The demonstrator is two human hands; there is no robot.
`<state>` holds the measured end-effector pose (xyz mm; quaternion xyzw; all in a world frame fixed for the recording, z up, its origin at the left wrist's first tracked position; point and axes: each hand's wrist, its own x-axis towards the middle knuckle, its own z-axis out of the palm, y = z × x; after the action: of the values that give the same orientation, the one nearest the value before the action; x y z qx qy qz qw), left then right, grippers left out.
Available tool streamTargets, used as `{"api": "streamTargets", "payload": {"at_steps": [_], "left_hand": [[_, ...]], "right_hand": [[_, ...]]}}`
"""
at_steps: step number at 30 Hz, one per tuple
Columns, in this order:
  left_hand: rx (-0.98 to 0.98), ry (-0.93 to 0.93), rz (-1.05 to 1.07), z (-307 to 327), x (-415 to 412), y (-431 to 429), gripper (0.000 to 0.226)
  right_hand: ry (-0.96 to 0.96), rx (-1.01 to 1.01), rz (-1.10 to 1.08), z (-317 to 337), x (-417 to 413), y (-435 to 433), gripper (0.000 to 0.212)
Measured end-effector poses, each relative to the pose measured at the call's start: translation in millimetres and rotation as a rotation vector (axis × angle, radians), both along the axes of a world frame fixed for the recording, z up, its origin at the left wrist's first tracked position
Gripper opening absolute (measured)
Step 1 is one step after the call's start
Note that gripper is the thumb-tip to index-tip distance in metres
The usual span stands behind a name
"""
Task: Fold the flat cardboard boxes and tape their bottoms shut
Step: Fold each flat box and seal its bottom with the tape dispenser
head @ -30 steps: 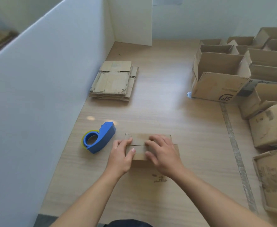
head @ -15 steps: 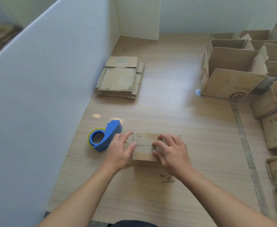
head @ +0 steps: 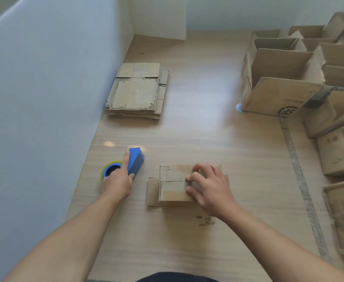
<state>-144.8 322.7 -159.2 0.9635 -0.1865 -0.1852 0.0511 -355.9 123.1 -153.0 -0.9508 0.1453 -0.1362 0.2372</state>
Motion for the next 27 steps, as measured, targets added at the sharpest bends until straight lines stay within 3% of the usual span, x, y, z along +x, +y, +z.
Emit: {"api": "streamTargets", "payload": {"at_steps": [6,8,10,14,20,27], "left_hand": [[-0.240,0.023,-0.101,53,-4,-1,0.074],[-0.339,0.012,-0.289,80,-16,2,0.074],[-0.421,-0.121,-0.582,93,-26,5,0.074],[-0.363,-0.304,-0.991,83,-35,5,0.057],[-0.324,-0.291,-1.064,79,-54,-7,0.054],[-0.316,-0.233,-1.021,85,-59,-12,0.055]], "right_hand": [[-0.092,0.194,-0.049,3,-1,-1,0.038],[-0.122,0.337,-0.081,8,-1,-2,0.046],[-0.127,0.462,-0.090,12,-3,-6,0.049],[-0.117,0.567,-0.060,19,-7,-12,0.050],[-0.120,0.527,0.051,19,-10,-14,0.039],[-0.025,0.720,0.115,31,-14,-21,0.030]]}}
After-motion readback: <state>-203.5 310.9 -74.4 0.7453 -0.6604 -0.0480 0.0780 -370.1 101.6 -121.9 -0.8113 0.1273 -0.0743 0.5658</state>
